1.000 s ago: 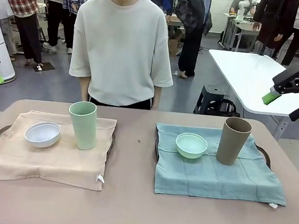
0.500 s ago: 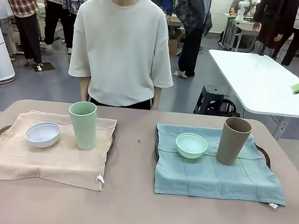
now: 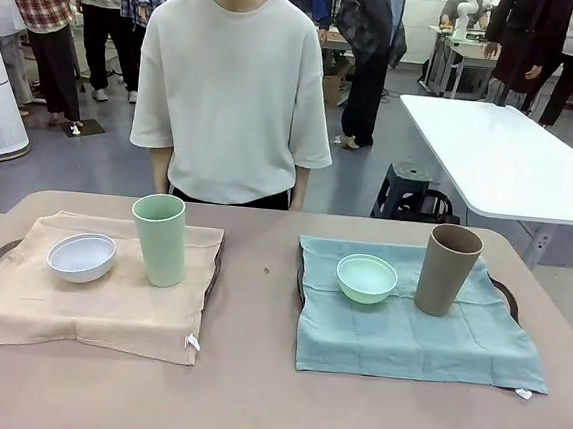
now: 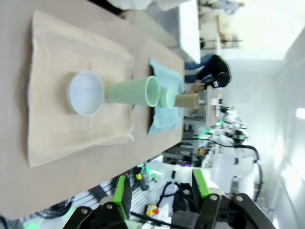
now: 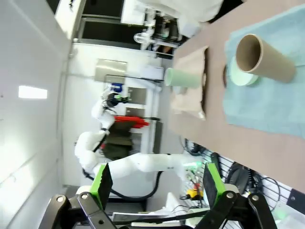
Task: Set up a tray with a mat and arrange the tableware.
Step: Place the Picnic Bowl and Reusable plastic cup back onto the Handle tray in front of the human's position.
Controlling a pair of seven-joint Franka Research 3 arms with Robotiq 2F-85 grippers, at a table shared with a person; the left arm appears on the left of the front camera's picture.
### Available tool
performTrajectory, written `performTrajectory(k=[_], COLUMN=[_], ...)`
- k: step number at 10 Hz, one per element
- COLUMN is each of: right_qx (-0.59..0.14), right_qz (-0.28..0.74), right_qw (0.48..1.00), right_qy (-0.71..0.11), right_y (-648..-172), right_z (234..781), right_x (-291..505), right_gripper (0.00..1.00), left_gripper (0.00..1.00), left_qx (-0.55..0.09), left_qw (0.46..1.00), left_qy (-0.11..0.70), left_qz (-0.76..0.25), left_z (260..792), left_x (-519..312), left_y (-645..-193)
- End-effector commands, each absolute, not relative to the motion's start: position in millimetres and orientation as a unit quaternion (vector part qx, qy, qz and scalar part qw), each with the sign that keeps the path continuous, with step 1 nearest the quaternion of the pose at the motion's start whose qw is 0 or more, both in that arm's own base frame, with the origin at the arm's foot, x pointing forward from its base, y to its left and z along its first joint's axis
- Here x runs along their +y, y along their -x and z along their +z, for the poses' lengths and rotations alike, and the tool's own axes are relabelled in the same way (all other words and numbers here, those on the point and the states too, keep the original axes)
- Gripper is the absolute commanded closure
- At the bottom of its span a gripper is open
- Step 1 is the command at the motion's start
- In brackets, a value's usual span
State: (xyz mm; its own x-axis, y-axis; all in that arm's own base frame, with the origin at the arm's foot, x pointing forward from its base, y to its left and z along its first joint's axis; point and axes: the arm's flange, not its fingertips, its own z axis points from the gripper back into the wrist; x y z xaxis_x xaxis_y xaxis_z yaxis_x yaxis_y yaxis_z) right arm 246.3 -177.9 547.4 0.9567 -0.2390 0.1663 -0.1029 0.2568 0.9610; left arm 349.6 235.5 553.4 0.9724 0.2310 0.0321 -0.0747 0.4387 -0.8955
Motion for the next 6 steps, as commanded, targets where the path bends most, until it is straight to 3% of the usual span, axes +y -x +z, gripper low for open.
performTrajectory(k=[1, 2, 6], right_qx=[-0.132, -0.141, -0.141], right_qz=[-0.108, -0.044, -0.044], right_qw=[0.791, 0.780, 0.780], right_qy=[-0.587, -0.608, -0.608], right_y=[-268.7, -246.3, -246.3], right_z=[540.8, 547.4, 547.4], right_x=[-157.9, -177.9, -177.9], right_gripper=[0.00, 0.00, 0.00], left_gripper=[0.32, 0.32, 0.32], left_qx=[-0.079, -0.075, -0.075], left_qw=[0.856, 0.845, 0.845], left_qy=[0.506, 0.522, 0.522], left_qz=[0.073, 0.090, 0.090], left_z=[549.8, 553.4, 553.4], left_x=[221.3, 235.5, 235.5], left_y=[-361.3, -349.6, -349.6])
